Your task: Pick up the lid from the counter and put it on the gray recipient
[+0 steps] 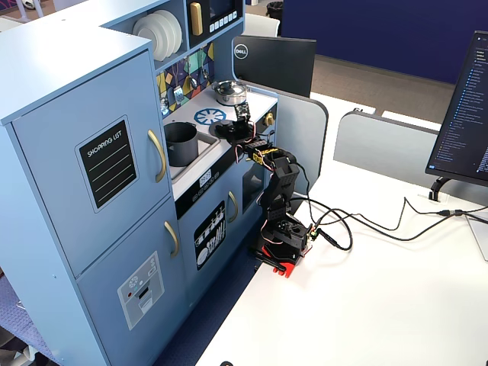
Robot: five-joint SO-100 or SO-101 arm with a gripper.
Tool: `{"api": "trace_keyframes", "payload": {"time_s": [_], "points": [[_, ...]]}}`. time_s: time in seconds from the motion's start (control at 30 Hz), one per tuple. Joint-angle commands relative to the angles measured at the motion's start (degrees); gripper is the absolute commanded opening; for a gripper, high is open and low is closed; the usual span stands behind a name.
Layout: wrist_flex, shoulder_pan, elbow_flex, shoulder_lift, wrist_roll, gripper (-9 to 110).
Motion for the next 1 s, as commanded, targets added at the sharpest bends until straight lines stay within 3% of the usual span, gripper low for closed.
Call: {"api": "trace_keyframes", "payload": {"time_s": [0.0, 0.3, 0.63, 0.97], "points": [[-1.7, -1.3, -5.0, -1.0, -1.1, 17], [-1.8, -2.7, -6.2, -3.2, -2.8, 0], [-1.8, -3.3, -8.2, 1.1, -2.2, 0], [11.7, -6.8, -16.3, 12.5, -1.8, 0]]}}
